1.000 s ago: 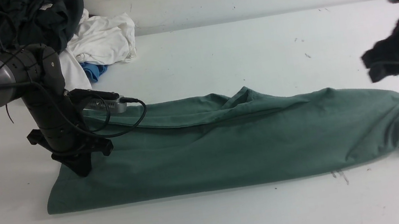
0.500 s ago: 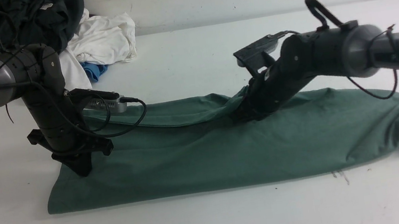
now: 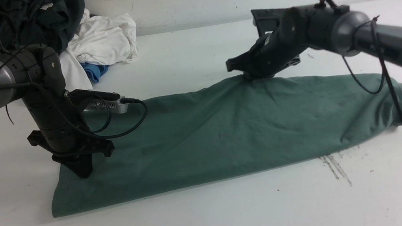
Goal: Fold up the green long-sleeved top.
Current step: Use both arms to drag the lower edge of the fabric forward and fold it over the upper edge
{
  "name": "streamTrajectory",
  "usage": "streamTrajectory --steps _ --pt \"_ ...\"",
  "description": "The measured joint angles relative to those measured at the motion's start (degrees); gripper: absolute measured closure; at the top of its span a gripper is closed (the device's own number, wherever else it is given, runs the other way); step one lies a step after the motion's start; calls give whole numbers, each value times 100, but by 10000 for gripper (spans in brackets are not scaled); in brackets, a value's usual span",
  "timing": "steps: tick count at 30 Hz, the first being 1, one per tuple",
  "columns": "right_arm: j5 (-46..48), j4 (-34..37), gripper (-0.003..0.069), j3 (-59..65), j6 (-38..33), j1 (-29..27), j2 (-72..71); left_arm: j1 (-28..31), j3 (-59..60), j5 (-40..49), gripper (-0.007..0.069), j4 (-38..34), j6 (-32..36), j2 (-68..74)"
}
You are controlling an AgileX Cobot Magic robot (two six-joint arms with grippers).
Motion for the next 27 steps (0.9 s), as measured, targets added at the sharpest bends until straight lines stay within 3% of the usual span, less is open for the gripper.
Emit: streamTrajectory --steps 6,9,14,16,21,26,27 --pt "1843 -916 673 -314 -636 -414 -765 7 0 0 632 -21 0 0" --pt "2205 -1141 673 -46 -802 -645 -1416 7 0 0 632 -28 0 0" --pt "2057 -1074 673 1215 -875 -1193 -2592 9 0 0 632 -39 9 0" --pt "1763 -974 673 2269 -880 -1569 -3178 9 0 0 632 -39 25 0" --pt "1317 -873 672 3633 -891 -1953 -3544 9 0 -12 632 -39 52 0" --pt "1015 -775 611 4411 -946 -2178 -3406 9 0 -12 632 -44 59 0" --pt "984 -660 557 4453 -984 -2199 -3307 9 0 -12 632 -44 59 0"
